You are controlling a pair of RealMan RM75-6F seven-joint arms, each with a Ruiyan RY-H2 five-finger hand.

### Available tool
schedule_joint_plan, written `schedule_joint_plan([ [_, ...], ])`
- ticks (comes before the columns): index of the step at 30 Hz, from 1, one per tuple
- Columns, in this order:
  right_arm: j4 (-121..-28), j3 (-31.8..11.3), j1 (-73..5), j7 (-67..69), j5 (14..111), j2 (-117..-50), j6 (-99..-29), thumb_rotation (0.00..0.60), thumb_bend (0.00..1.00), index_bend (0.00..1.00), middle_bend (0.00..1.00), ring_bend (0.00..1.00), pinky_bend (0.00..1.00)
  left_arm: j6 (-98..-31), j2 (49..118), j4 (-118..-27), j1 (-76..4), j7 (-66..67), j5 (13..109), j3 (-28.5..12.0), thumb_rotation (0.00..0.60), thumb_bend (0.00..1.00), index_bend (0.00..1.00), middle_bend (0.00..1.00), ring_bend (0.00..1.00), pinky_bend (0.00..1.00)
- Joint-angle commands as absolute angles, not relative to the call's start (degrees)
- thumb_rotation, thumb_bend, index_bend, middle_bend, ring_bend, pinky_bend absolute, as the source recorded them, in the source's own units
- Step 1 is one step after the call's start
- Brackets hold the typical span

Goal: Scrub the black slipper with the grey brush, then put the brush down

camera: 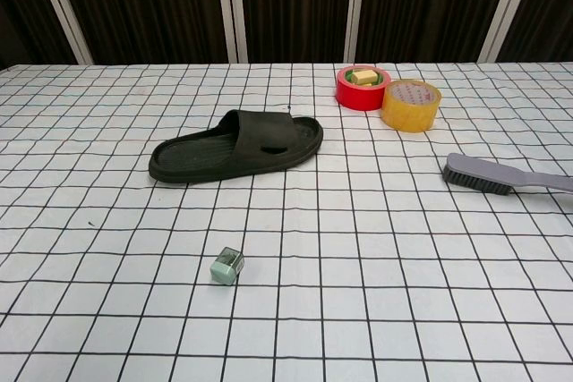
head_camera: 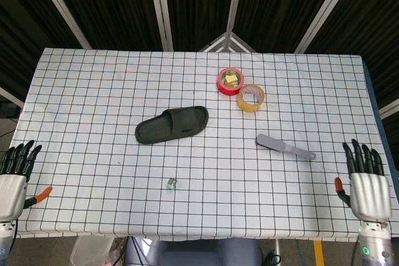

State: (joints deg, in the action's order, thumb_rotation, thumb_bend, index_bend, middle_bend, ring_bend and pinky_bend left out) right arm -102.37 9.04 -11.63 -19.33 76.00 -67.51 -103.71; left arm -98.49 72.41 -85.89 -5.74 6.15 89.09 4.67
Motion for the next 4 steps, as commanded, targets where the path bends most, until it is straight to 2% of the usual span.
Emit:
schedule_joint_plan([
  [1, -98.46, 11.77, -6.62, -12.69, 77.30, -65.16, -105.42, 0.600, 0.44, 0.00, 0.00, 0.00, 0.07, -100.75, 72.82, -84.98, -4.48, 7.54, 92.24, 5.22, 0.600, 0.09, 0.00, 0.00, 0.00, 0.02],
  [4, -98.30, 11.14, -5.53, -11.44, 78.55, -64.10, -106.21, 0.600, 0.44, 0.00, 0.00, 0.00, 0.07, -101.75, 73.12, -85.06, -3.78, 8.76, 93.87, 5.50, 0.600, 0.09, 0.00, 0.00, 0.00, 0.02],
])
